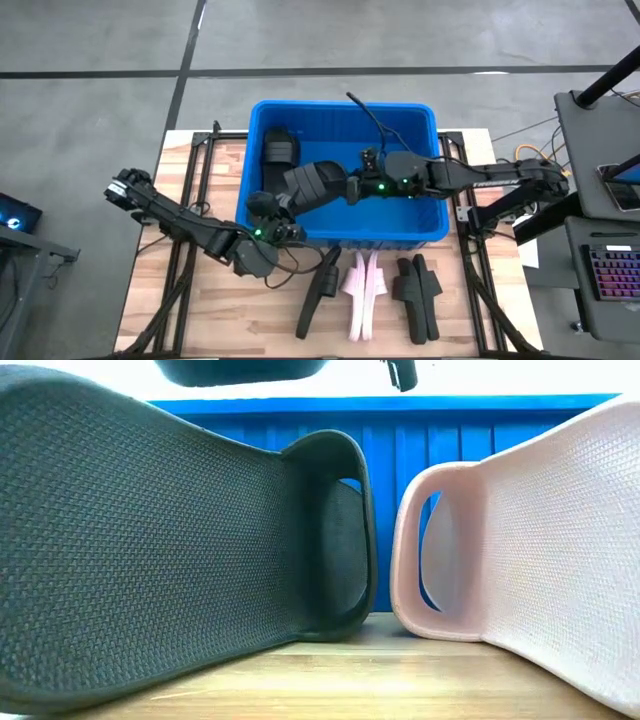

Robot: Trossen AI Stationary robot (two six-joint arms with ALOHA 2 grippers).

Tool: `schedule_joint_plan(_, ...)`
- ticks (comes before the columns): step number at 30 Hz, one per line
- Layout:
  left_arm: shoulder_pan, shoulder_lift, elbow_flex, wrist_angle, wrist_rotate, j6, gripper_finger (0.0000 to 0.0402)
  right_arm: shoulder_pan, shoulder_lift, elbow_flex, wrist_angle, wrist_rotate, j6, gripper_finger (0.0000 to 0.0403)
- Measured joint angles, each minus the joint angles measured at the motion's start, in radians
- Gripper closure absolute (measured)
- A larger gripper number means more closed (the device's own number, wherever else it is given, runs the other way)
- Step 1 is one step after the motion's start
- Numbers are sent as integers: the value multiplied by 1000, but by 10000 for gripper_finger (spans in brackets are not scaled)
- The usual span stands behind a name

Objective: Pick and place slides into bin
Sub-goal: Put the black slides into the blue bin

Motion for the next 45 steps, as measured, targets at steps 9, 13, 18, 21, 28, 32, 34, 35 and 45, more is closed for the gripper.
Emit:
schedule_joint_plan(9, 7, -3, 0, 1, 78, 39, 378, -12, 12, 3, -4, 0, -49, 362)
schedule_joint_plan(13, 7, -10, 1, 7, 149, 35, 341, -24, 11, 1, -13, -11, -71, 364)
schedule_joint_plan(18, 9, -16, -6, 80, 171, 19, 277, -47, -5, 2, -55, -16, -99, 364)
schedule_joint_plan(21, 11, -18, -6, 86, 172, -75, 233, -85, -23, -1, -146, -12, -99, 364)
schedule_joint_plan(28, 2, -33, -5, 108, 174, -234, 145, -175, -63, -30, -225, 33, -136, 364)
schedule_joint_plan(32, 3, -40, -8, 105, 174, -255, 121, -207, -104, -37, -215, -10, -140, 364)
schedule_joint_plan(34, 3, -52, -8, 106, 174, -255, 117, -219, -106, -43, -231, -12, -160, 364)
schedule_joint_plan(35, 2, -55, -7, 107, 172, -255, 117, -226, -107, -45, -240, -13, -170, 364)
schedule_joint_plan(45, -3, -163, -8, 99, 537, -290, 116, -403, -105, -49, -238, -444, -207, 365)
